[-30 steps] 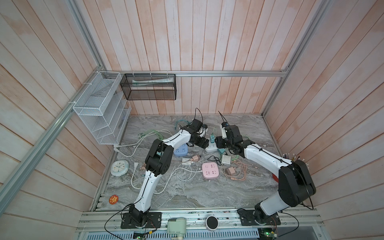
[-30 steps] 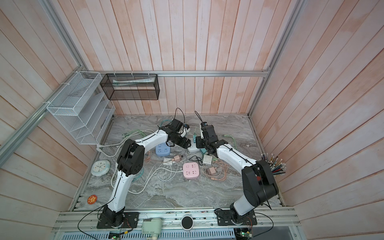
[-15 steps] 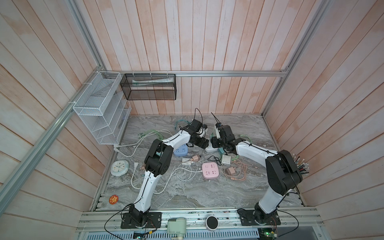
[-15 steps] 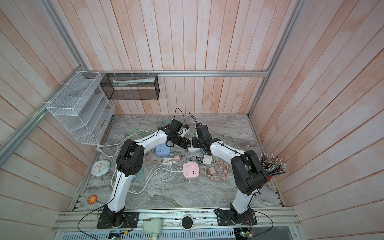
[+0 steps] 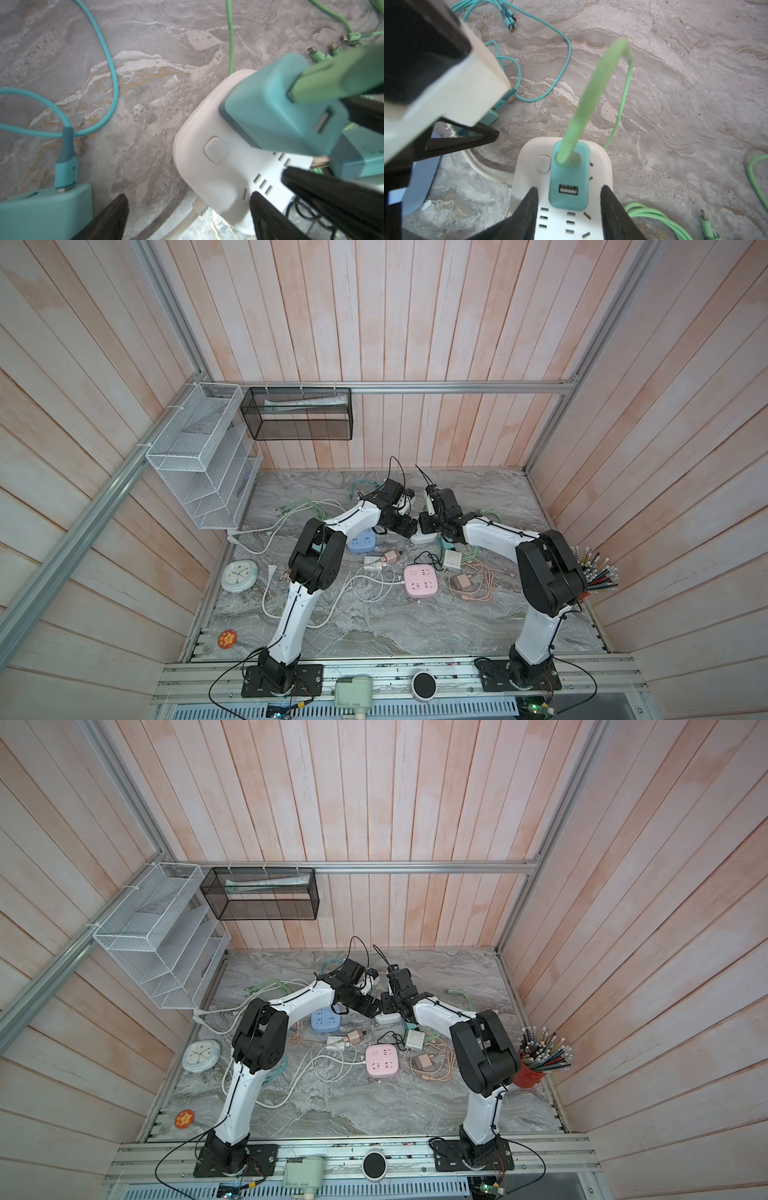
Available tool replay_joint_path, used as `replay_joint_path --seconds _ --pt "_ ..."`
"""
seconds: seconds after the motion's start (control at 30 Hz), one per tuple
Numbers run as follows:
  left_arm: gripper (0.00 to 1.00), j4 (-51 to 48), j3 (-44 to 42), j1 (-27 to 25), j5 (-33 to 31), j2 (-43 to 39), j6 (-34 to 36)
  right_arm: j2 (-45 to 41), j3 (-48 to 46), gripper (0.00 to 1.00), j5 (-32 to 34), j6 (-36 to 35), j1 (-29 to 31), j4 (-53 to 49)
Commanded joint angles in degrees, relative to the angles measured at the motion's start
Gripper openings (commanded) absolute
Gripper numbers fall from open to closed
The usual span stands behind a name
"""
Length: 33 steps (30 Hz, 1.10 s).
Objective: Pull the plug off the socket
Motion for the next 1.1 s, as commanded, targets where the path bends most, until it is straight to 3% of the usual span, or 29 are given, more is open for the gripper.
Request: replay_joint_path --seconds 0.0,0.2,0.7,0.97,1.07 --pt "0.93 -6.29 -3.01 0.54 -5.04 2.4 1.41 1.91 1.9 0.48 1.57 -0.97 0.21 0.23" --pt "0.93 -6.33 -2.7 0.54 -5.0 2.41 1.33 3.33 2.58 0.45 1.52 -1.45 0.23 0.67" --pt "0.93 -6.74 -2.48 0.54 -5.08 2.98 1.28 4.97 4.05 0.26 1.81 -1.9 0.18 1.12" --pt "0.93 -8.16 -0.85 0.5 -5.19 3.93 1.14 4.38 4.0 0.04 2.07 -1.65 0.25 0.78" --pt "0.89 -9.07 0.38 0.54 -4.51 4.82 1.11 4.01 4.13 0.01 2.14 -1.48 0.45 0.58"
